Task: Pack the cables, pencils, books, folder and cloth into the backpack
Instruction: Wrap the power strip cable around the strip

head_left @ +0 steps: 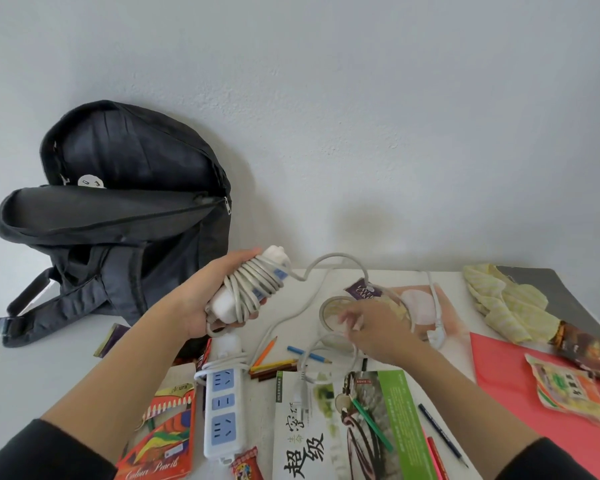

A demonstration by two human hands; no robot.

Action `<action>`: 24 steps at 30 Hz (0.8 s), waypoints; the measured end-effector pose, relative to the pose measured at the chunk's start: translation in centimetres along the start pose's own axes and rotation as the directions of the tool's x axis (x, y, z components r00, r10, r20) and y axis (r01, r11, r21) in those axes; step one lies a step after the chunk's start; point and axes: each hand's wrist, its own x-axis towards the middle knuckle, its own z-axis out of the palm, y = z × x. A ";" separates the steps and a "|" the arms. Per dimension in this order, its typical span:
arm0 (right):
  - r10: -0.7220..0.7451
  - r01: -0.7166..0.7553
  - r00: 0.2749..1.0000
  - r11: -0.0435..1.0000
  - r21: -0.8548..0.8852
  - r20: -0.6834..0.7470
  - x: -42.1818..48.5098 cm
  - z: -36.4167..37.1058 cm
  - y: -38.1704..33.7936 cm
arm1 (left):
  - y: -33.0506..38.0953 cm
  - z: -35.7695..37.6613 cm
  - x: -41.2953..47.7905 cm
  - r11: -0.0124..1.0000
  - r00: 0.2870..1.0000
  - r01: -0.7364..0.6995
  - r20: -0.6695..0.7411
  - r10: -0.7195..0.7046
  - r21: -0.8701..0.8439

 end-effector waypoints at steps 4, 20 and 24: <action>-0.156 0.205 0.902 0.975 0.082 -0.402 0.0 -0.8 -1.7 | 0.1 0.4 -0.4 1.000 1.000 -0.018 0.013 0.018 0.017; -0.513 0.278 0.845 0.663 0.695 0.152 -0.8 -1.6 -8.3 | 0.2 1.6 -2.3 0.984 0.988 -0.152 -0.003 0.152 -0.093; -0.446 0.330 0.868 0.845 0.420 0.216 -0.2 -1.8 -8.0 | 0.0 1.7 -2.5 0.991 0.985 -0.093 0.134 0.105 -0.098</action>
